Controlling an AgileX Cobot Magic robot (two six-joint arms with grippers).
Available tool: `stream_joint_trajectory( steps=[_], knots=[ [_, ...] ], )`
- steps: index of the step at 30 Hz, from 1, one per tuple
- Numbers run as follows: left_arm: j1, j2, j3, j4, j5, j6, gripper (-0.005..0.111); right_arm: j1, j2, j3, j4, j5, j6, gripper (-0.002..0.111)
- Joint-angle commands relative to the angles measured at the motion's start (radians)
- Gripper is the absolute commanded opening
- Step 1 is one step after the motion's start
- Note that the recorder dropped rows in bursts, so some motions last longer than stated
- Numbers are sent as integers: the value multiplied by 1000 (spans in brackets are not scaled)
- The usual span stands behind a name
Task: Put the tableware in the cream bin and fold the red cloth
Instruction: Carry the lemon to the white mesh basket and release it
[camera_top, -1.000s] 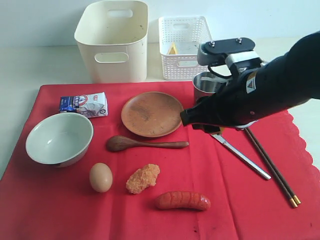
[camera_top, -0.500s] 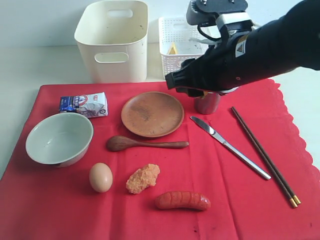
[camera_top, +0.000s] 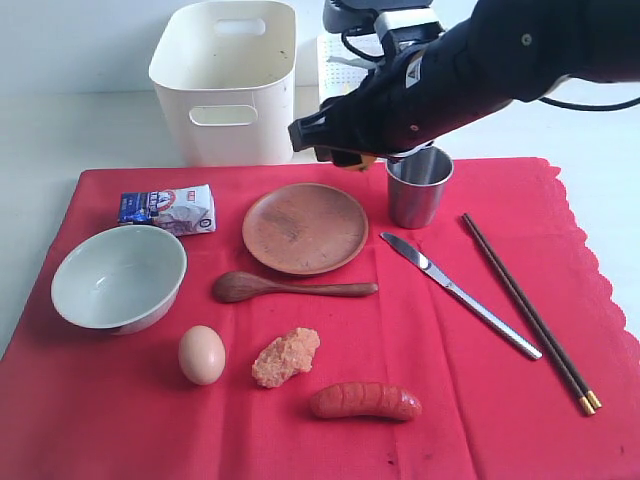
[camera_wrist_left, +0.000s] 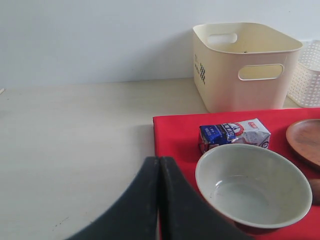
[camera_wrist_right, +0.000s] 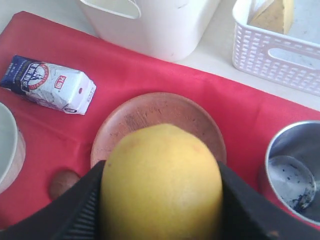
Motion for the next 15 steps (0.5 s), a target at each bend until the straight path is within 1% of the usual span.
stream_joint_trajectory(
  steps=[1, 7, 15],
  knots=[
    [1, -6, -1, -10, -3, -3, 1, 2, 43, -46, -5, -23, -11, 0],
    [1, -6, -1, -10, -3, -3, 1, 2, 94, -98, -5, -23, -13, 0],
    [1, -6, -1, -10, -3, -3, 1, 2, 98, -101, -5, -6, -35, 0]
  ],
)
